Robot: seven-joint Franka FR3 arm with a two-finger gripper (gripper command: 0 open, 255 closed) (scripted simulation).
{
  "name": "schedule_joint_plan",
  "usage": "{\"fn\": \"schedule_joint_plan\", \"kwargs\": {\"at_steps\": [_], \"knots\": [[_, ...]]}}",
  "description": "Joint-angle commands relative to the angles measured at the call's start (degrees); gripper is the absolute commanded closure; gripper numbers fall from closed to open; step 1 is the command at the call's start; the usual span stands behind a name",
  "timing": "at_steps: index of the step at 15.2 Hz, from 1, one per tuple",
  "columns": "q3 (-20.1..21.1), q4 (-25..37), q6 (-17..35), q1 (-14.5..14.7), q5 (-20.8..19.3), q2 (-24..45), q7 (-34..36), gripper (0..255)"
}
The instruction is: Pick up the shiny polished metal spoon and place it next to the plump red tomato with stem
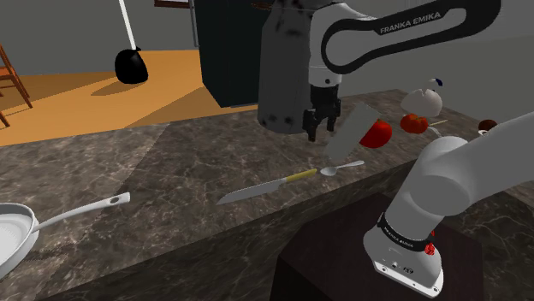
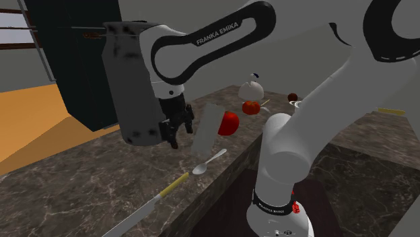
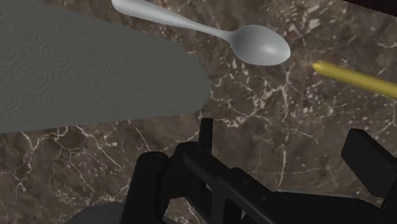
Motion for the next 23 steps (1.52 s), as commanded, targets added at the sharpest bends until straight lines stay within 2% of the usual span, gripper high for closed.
{"fn": "schedule_joint_plan", "kwargs": {"at_steps": [1,5,13,21,22,23], "knots": [[-0.07,-2.40,1.38,-0.69,0.80,1.50,2.11,0],[-0.24,-6.52,4.76,-1.84,2.61,5.67,5.92,0],[-0.14,-11.56,11.38,-1.74,2.76,7.25,5.89,0],[-0.14,-11.54,11.37,-1.74,2.76,7.25,5.90,0],[-0.14,-11.54,11.37,-1.74,2.76,7.25,5.90,255],[-0.14,-11.54,11.37,-1.74,2.76,7.25,5.90,255]]}}
